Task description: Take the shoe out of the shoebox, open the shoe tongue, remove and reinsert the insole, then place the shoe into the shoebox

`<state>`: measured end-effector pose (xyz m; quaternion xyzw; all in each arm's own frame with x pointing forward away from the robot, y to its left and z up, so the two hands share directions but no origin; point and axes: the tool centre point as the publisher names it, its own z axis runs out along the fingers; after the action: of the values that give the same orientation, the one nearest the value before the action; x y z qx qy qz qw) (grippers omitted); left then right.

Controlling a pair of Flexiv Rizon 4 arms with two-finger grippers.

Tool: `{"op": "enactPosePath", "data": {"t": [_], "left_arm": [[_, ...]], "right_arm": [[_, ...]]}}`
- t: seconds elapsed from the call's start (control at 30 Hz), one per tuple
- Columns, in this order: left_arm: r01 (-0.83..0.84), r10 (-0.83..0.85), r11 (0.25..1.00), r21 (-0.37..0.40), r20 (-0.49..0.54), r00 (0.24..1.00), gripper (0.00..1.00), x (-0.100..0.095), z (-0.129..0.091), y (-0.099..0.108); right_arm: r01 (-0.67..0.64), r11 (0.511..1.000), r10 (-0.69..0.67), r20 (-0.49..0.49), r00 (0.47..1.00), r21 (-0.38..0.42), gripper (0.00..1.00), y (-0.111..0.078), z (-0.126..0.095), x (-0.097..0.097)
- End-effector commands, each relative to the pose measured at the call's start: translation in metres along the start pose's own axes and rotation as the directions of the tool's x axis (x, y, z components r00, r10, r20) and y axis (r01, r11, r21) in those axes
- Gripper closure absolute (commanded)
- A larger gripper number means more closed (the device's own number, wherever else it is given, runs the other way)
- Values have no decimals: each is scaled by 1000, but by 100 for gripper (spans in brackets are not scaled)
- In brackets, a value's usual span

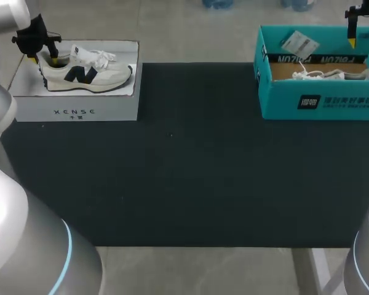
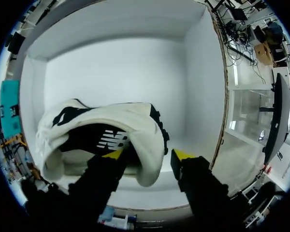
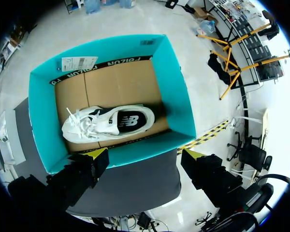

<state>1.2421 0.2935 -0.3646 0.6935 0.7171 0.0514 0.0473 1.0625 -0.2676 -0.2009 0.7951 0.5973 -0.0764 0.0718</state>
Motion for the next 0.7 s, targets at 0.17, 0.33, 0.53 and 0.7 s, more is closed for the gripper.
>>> {"op": "enactPosePath", "data": {"t": [0.17, 0.33, 0.53, 0.7], "left_arm": [[-21, 29, 916, 400, -13, 1000, 84, 3, 1, 3], [-22, 30, 917, 399, -14, 999, 91, 3, -1, -1], [-30, 41, 920, 391, -20, 999, 95, 3, -4, -4], [-31, 46, 932, 362, -35, 998, 100, 4, -14, -6]], "right_arm": [[-1, 1000, 1, -1, 1000, -1, 0, 0, 0, 0], [-1, 1000, 1, -1, 1000, -1, 0, 0, 0, 0], [-1, 1000, 1, -1, 1000, -1, 0, 0, 0, 0], [-1, 1000, 1, -1, 1000, -1, 0, 0, 0, 0]]}}
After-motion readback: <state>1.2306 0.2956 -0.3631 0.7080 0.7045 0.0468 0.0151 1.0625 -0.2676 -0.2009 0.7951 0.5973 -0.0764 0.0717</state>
